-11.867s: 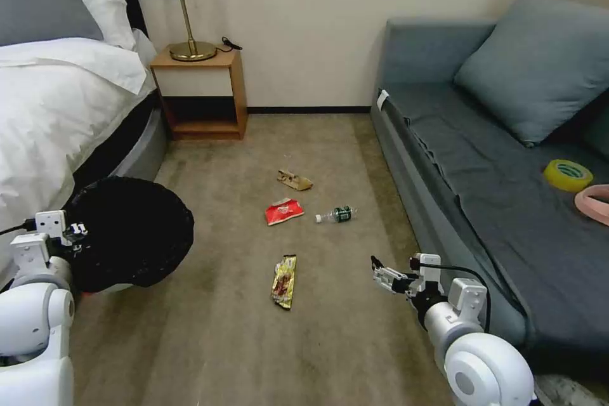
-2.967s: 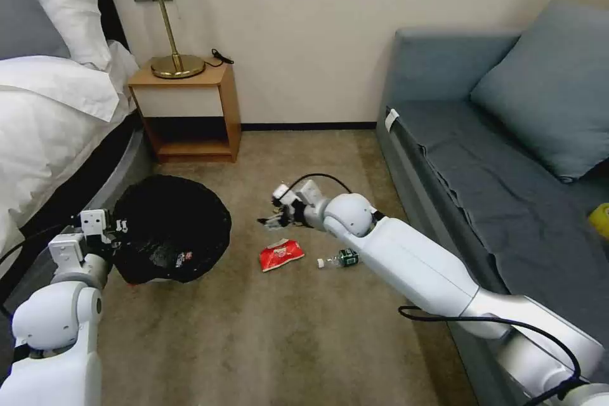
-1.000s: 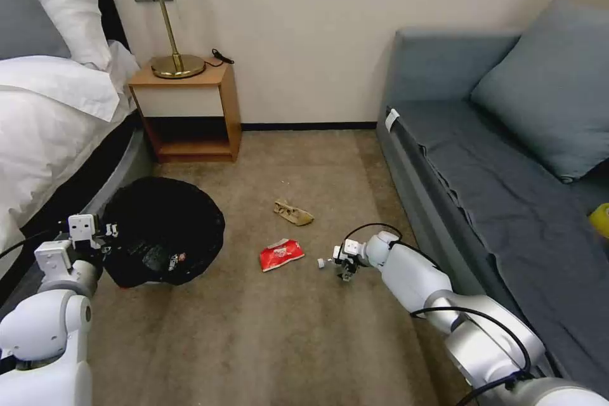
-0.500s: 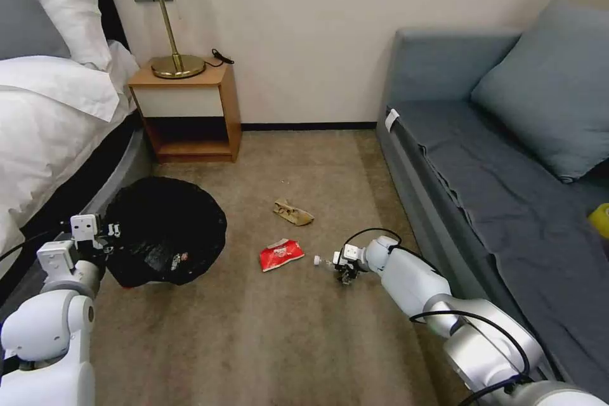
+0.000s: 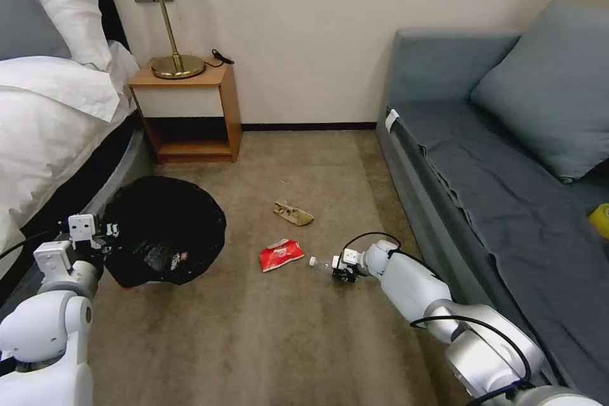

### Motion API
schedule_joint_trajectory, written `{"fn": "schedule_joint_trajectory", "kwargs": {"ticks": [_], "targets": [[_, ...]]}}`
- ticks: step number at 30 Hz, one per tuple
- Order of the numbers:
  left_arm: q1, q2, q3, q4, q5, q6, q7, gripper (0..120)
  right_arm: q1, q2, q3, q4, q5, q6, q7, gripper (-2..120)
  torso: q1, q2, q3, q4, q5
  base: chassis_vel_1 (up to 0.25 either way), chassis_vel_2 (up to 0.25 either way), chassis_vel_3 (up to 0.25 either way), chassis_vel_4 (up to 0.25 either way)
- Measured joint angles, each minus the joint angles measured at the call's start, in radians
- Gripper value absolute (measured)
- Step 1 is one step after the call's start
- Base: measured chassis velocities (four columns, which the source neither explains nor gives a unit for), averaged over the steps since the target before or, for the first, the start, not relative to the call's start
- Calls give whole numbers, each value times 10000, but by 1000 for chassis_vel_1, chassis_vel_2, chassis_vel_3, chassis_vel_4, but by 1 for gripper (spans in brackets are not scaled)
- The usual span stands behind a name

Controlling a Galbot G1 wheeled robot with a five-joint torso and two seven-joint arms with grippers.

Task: Pick up the trash bin, then pick up the garbage on the floor and place it into the trash bin.

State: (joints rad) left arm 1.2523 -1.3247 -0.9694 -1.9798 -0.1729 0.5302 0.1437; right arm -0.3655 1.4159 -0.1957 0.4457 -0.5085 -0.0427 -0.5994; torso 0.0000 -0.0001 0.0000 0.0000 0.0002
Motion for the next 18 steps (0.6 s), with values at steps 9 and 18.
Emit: {"fn": "schedule_joint_trajectory", "kwargs": {"ticks": [9, 18], "targets": [[-23, -8, 61, -42, 15, 70, 0, 4, 115, -505, 141, 1198, 1117, 415, -152, 19, 0, 1, 0, 0, 0, 0, 0, 0, 0], [-69, -66, 186, -33, 116, 111, 4, 4, 403, -1214, -190, 4285, 3274, 879, -380, 19, 0, 0, 0, 0, -2, 0, 0, 0, 0]]}}
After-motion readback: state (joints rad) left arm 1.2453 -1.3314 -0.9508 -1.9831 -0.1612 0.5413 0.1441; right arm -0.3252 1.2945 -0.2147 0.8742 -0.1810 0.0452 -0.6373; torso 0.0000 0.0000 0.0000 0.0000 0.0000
